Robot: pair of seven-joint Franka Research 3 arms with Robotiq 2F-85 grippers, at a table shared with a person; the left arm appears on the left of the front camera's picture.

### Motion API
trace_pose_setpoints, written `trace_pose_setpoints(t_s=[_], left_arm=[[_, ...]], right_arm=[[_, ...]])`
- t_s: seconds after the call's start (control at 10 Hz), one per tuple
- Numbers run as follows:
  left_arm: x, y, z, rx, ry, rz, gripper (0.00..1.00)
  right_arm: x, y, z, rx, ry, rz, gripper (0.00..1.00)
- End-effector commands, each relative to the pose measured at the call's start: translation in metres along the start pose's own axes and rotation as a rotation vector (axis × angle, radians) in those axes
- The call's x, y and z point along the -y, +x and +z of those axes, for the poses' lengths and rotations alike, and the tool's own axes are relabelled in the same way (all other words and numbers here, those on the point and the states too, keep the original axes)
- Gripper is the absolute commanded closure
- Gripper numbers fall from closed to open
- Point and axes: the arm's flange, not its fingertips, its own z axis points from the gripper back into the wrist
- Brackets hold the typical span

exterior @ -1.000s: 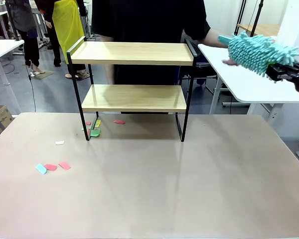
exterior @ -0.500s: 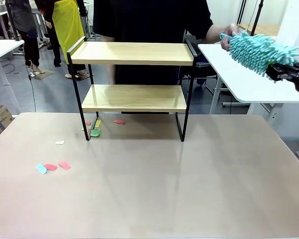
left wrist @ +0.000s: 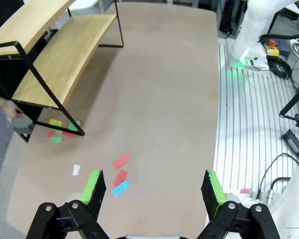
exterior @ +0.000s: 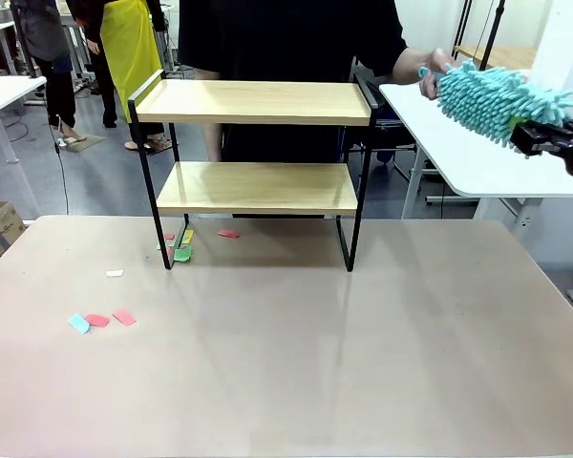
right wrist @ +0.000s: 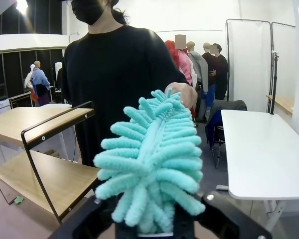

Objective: Clean the shelf.
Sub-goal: Hand the Duster back to the human.

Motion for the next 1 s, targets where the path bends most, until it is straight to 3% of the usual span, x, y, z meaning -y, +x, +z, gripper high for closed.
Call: trace_pose_setpoints(t_s=[0.0, 0.2, 0.5, 0.9], left_arm=[[-0.001, 0.003, 0.001, 0.022, -0.004, -0.019, 0.00], [-0.001, 0.003, 0.001, 0.022, -0.004, -0.019, 0.00], [-0.001, 0.003, 0.001, 0.022, -0.004, -0.019, 0.00], [-0.001, 0.003, 0.001, 0.022, -0.004, -0.019, 0.00]], right_arm=[[0.000, 0.006, 0.003, -0.006, 0.010, -0.024, 0.03], [0.000, 0.032, 0.008, 0.038, 0.009, -0.082, 0.00], [0.011, 0.096, 0.025, 0.192, 0.010, -0.228, 0.00], [0.079, 0.138, 0.037, 0.343, -0.147, -0.483, 0.00]])
